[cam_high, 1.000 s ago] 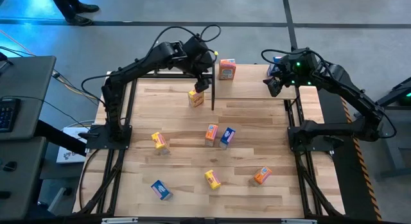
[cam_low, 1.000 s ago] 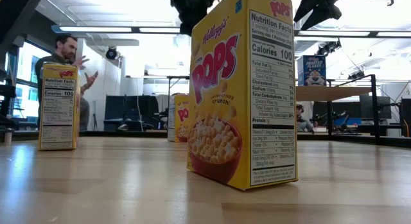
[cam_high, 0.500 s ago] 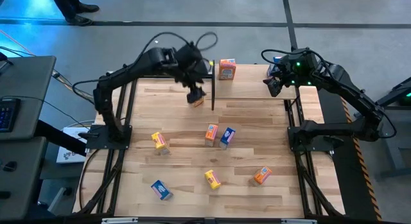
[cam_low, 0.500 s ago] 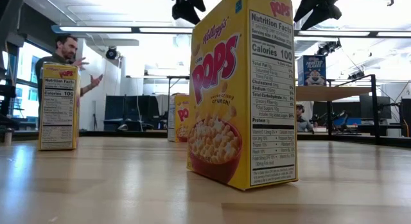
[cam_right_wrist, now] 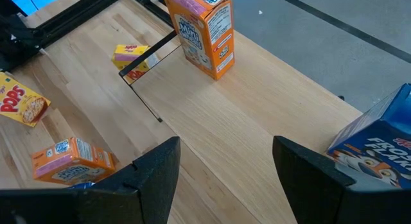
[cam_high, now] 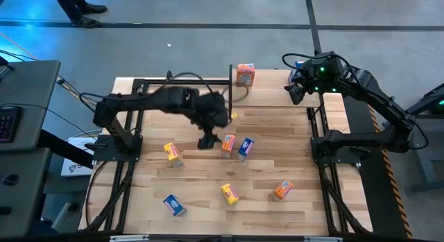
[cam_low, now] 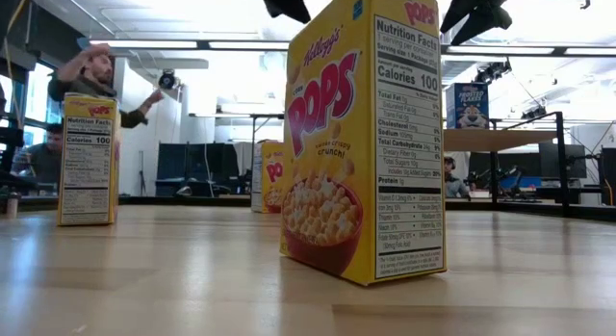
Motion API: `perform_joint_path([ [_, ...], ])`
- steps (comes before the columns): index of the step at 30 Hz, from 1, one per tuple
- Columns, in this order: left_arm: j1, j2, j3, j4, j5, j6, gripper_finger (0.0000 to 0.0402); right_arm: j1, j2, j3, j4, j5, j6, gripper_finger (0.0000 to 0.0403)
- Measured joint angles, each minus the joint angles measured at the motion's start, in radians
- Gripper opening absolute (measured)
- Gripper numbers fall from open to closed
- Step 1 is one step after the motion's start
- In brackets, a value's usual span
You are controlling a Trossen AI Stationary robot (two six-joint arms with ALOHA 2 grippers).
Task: Stack cereal on shelf
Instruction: Put the bottom yellow cereal box on the shelf
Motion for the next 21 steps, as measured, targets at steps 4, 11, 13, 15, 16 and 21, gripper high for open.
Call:
perform_joint_path([
  [4, -0.071, 0.005, -0.029, 0.013, 0.000, 0.042, 0.0266, 0.000, 0.000, 0.000, 0.000, 0.000, 0.000, 0.0240],
  [11, -0.168, 0.004, -0.085, 0.051, -0.005, 0.129, 0.0266, 0.000, 0.000, 0.000, 0.000, 0.000, 0.000, 0.0240],
  [13, -0.191, 0.004, -0.093, 0.054, -0.005, 0.157, 0.0266, 0.000, 0.000, 0.000, 0.000, 0.000, 0.000, 0.0240],
  [15, -0.216, 0.004, -0.103, 0.082, -0.006, 0.199, 0.0266, 0.000, 0.000, 0.000, 0.000, 0.000, 0.000, 0.0240],
  [16, -0.227, 0.003, -0.111, 0.104, -0.006, 0.225, 0.0266, 0.000, 0.000, 0.000, 0.000, 0.000, 0.000, 0.0240],
  [21, -0.283, 0.004, -0.149, 0.137, -0.006, 0.326, 0.0266, 0.000, 0.000, 0.000, 0.000, 0.000, 0.000, 0.0240],
])
